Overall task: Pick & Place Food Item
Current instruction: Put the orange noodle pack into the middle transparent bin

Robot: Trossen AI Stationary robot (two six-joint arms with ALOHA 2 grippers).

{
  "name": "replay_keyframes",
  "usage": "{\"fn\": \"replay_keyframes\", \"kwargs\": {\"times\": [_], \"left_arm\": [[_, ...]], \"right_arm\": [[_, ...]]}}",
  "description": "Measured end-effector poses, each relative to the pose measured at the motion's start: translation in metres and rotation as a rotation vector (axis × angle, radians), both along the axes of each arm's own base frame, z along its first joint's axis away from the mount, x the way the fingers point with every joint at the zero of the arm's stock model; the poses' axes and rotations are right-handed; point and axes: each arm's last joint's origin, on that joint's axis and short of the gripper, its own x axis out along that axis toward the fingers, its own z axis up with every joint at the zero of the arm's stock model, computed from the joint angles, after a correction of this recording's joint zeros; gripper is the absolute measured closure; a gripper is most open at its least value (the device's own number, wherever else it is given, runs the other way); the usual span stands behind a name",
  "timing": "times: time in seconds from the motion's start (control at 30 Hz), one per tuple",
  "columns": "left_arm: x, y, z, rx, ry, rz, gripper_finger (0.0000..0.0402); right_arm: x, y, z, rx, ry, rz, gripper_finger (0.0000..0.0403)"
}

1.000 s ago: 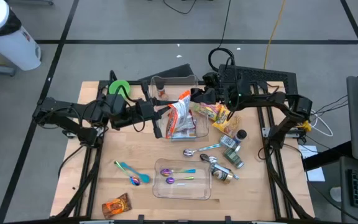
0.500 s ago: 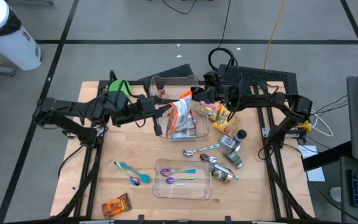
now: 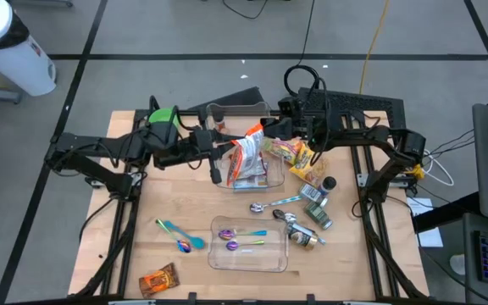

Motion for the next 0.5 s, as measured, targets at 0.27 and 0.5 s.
{"fn": "replay_keyframes", "kwargs": {"times": [0.27, 0.5], "left_arm": [[0.008, 0.001, -0.006, -0.009, 0.015, 0.008, 0.0395], [0.012, 0.002, -0.010, -0.021, 0.033, 0.017, 0.0381]], "right_arm": [[0.003, -0.001, -0.003, 0.010, 0.042, -0.005, 0.0396], [0.003, -0.002, -0.004, 0.012, 0.051, -0.006, 0.0399]]}}
